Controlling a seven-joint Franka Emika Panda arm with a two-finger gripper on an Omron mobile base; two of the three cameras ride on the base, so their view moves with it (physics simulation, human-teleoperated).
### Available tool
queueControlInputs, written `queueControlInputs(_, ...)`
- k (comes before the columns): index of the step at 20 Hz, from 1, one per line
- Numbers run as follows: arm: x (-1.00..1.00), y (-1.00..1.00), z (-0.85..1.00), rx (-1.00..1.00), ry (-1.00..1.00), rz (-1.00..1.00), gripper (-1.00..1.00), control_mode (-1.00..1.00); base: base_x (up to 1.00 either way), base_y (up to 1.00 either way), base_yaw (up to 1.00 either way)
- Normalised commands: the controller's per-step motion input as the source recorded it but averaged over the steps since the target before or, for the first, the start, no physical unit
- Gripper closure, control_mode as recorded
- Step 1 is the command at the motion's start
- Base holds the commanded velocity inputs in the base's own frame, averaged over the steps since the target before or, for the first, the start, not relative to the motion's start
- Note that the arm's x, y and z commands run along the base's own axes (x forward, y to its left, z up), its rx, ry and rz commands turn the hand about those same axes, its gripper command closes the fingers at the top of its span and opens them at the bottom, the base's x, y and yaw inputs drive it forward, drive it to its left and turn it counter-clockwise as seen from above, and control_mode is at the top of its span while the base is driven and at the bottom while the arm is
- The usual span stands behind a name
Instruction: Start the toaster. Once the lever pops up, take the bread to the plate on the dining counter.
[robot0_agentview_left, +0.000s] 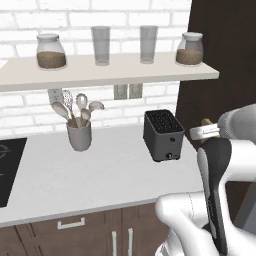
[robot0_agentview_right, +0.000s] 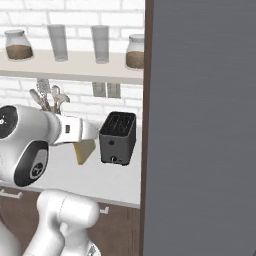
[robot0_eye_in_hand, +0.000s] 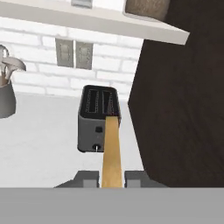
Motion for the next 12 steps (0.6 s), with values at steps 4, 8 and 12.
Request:
queueControlInputs(4,-0.15,0.01,-0.25,0.00,-0.07,-0.06,1.00,-1.00,0.00,0.00,0.00)
queueControlInputs(8,-0.08,0.00,-0.08,0.00,-0.10,-0.06,1.00,-1.00,0.00,0.00,0.00)
queueControlInputs(12,-0.19,0.00,0.00,0.00,-0.16,-0.05,1.00,-1.00,0.00,0.00,0.00)
